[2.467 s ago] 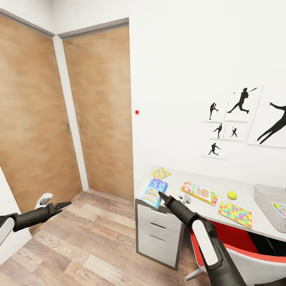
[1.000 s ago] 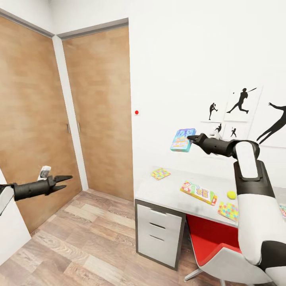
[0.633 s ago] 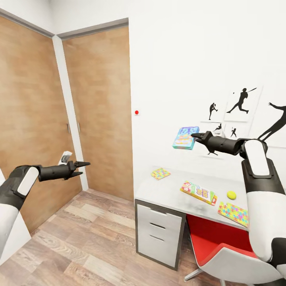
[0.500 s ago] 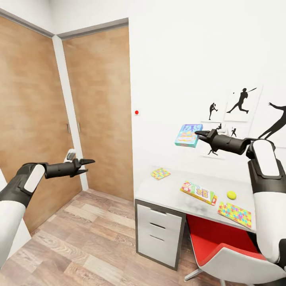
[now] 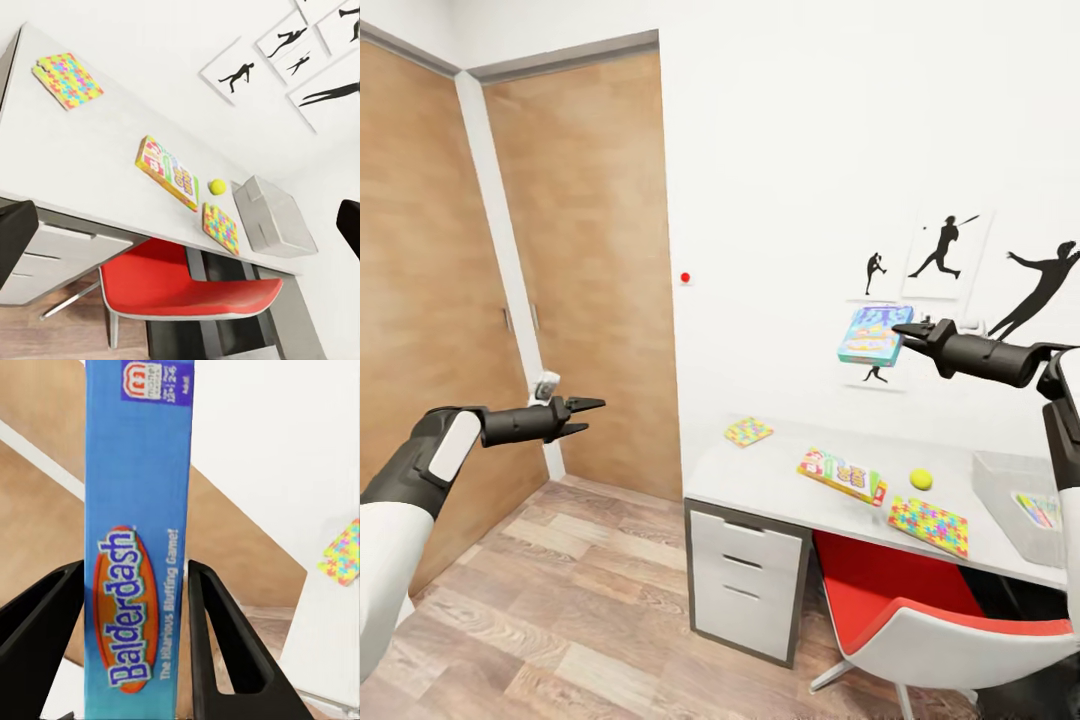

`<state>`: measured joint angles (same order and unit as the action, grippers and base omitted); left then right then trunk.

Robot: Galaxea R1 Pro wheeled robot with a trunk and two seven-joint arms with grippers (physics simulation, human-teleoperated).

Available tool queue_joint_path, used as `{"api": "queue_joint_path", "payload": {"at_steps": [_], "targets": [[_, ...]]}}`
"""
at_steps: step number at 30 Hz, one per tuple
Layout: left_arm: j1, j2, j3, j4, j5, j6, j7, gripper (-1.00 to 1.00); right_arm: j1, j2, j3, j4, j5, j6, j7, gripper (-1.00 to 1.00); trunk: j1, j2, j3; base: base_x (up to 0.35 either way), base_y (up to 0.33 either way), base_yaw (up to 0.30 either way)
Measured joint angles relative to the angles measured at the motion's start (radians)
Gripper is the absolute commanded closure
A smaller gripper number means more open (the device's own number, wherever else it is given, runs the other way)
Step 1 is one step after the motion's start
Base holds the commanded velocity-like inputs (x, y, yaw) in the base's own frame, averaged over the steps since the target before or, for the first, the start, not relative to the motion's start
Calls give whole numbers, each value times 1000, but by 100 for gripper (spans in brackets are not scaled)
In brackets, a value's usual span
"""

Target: Put all the toys in the child's room - the three board games (two on the bed and one on the table), the two jigsaw puzzles on the table, and the tennis ball on the table - inside the toy box on the table in the child's room.

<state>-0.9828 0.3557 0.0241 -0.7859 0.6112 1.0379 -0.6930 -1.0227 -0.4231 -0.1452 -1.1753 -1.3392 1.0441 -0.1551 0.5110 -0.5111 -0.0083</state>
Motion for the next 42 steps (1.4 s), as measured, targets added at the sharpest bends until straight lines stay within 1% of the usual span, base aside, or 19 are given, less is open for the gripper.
{"api": "queue_joint_path", "payload": {"at_steps": [6, 10, 13, 18, 21, 24, 33, 42], "targets": [[0, -4, 0, -1, 0, 0, 0, -100, -1, -34, 0, 3, -2, 0, 0, 100, 0, 1, -7, 0, 0, -160], [-1, -4, 0, -2, 0, 0, -1, -100, -5, -63, -2, 30, -1, 0, 0, 100, 0, 1, -12, 0, 0, -161], [-1, -4, 0, -2, 0, 0, -1, -100, -7, -76, -2, 46, 1, 0, 0, 100, 0, 1, -16, 0, 0, -161], [-2, -4, 0, -2, 0, 0, -1, -100, -11, -83, -3, 55, -1, 0, -13, 100, 0, 1, -23, 0, 0, -161], [-2, -4, 0, -2, 0, 0, -2, -100, -12, -85, -4, 57, 1, 0, -52, 100, 0, 1, -27, 0, 0, -161], [-3, -4, 0, -2, 0, 0, -6, -100, -13, -86, -4, 56, -2, 0, -72, 100, 0, 1, -31, 0, 0, -161], [-3, -1, 0, -2, 3, 0, -15, -100, -13, -86, -3, 57, -4, 0, -81, 100, 0, 1, -43, 0, 0, -161], [-3, 0, 1, -2, 8, 0, -17, -100, -13, -86, 23, 65, -5, 0, -81, 100, 0, 1, -56, 0, 0, -161]]}}
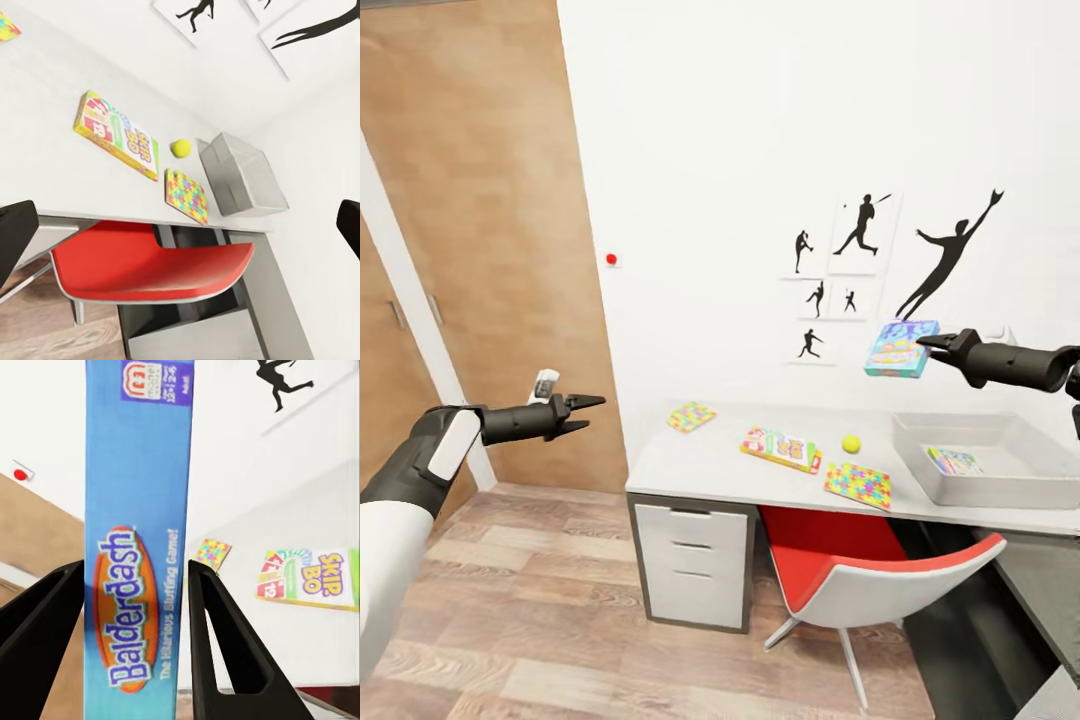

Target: Put all the toys in the child's room - the three board games (two on the bed and one on the table), the two jigsaw puzzles on the table, and the tennis ball on the table - inside the toy box on the table in the child's room.

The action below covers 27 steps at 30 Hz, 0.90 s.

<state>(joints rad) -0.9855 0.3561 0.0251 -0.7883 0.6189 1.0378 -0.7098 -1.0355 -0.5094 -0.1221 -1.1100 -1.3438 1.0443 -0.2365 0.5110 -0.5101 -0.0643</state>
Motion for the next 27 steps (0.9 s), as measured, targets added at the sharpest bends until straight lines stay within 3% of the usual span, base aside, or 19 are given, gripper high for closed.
{"api": "queue_joint_path", "payload": {"at_steps": [16, 27], "targets": [[0, 2, 1, 0, 1, 0, 0, -100, 0, 1, 12, 17, 0, 0, -2, 100, 0, 0, -23, 8, 0, -160], [0, 4, 2, 0, 1, 0, 0, -100, 1, 1, 14, 19, 3, 0, -2, 100, 0, 0, -39, 173, 0, -154]]}}
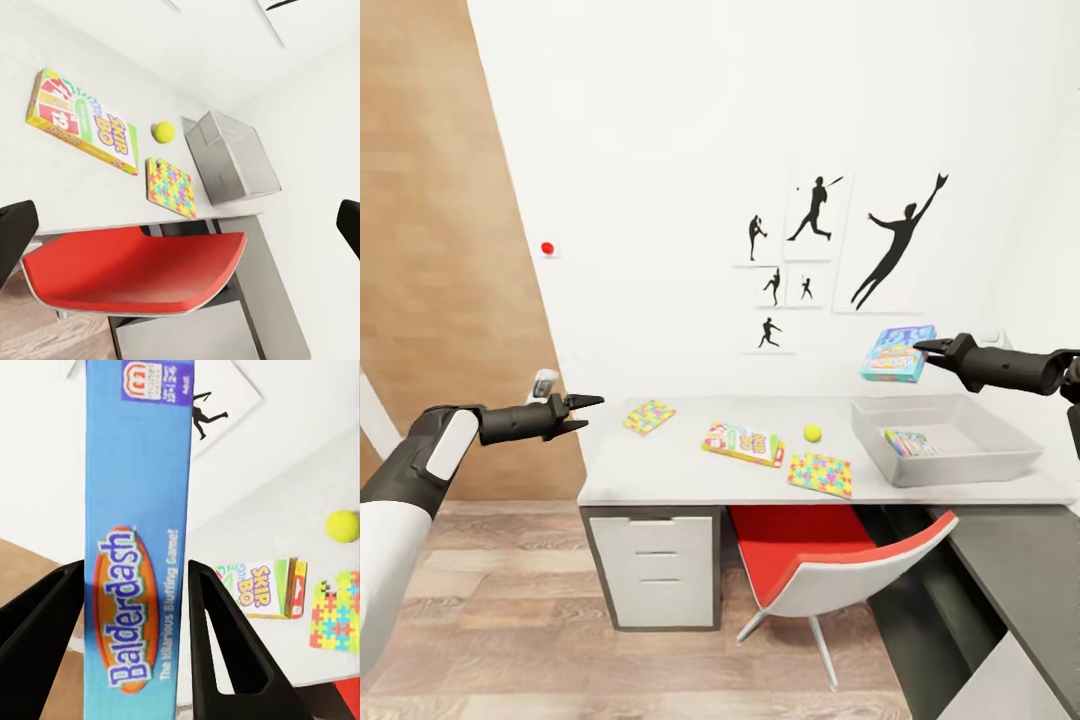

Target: Put all the toys in the child's room - the three board games (two on the bed and one on the table), the two jigsaw puzzles on the table, and the tennis ball on the table - inside the toy box on the table in the child's room.

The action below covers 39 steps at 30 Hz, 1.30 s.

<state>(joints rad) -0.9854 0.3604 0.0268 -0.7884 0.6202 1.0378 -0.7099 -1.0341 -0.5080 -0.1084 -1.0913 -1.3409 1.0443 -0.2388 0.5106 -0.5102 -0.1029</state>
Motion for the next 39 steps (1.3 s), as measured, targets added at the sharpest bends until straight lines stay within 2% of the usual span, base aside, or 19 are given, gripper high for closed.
{"api": "queue_joint_path", "payload": {"at_steps": [28, 39], "targets": [[0, 2, -1, 0, 0, 0, 0, -100, 10, 1, -1, 7, -1, 0, 1, 100, 0, 0, -40, 58, 32, -144], [0, -1, 1, 0, 0, 0, 0, -100, 11, 2, -1, 7, 5, 0, 0, 100, 0, 0, -42, 282, 0, -8]]}}
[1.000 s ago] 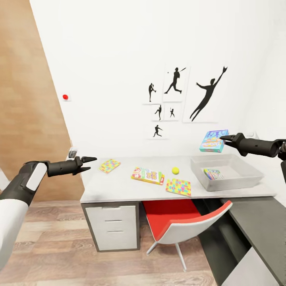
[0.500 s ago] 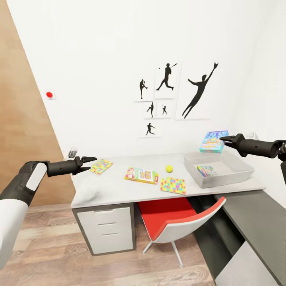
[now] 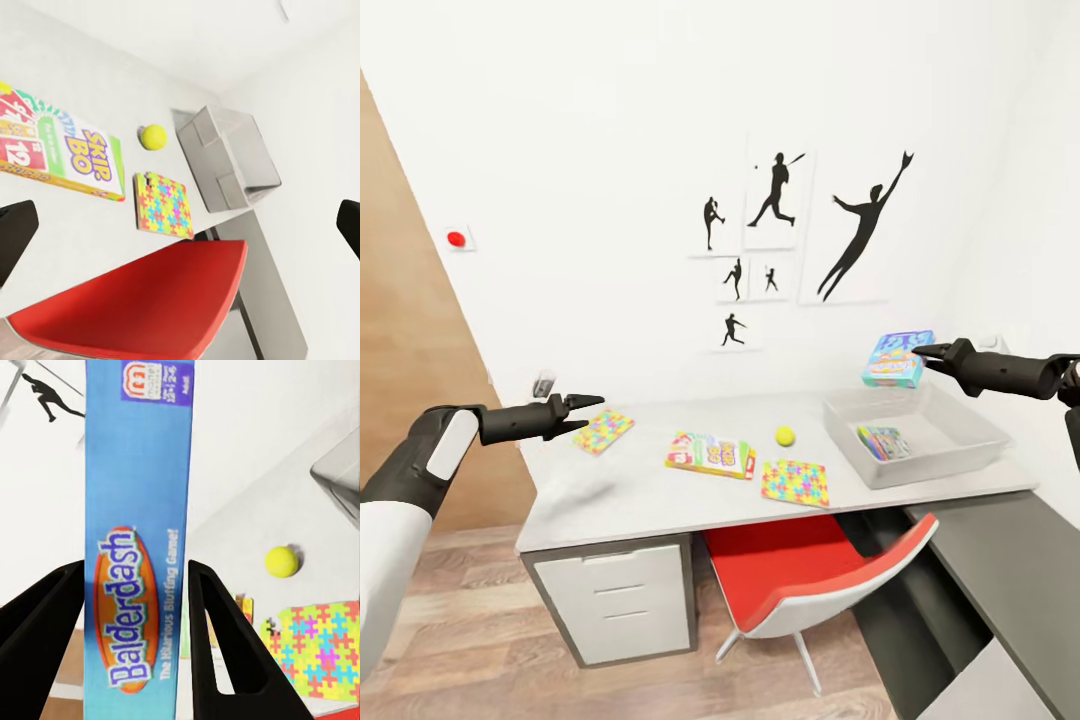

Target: Put all the toys in the child's room - the three board games (two on the bed and one on the table), the two jigsaw puzzles on the table, and the tennis ball on the table - inside the toy box on the table in the child's room.

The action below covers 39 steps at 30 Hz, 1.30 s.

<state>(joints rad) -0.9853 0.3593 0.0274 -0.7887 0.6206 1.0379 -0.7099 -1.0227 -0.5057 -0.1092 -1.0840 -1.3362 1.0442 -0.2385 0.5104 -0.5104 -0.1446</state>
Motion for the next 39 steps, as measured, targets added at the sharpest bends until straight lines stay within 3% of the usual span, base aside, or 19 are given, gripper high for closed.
{"api": "queue_joint_path", "payload": {"at_steps": [19, 39], "targets": [[0, -1, -4, -17, 1, 0, 0, -100, 1, 1, 1, -3, -1, 0, 0, 100, 0, 0, 0, 132, -35, -93], [0, -6, -5, -20, 2, 0, 0, -100, 1, -2, 0, -3, -1, 0, -1, 100, 0, 0, 0, 64, -32, -6]]}}
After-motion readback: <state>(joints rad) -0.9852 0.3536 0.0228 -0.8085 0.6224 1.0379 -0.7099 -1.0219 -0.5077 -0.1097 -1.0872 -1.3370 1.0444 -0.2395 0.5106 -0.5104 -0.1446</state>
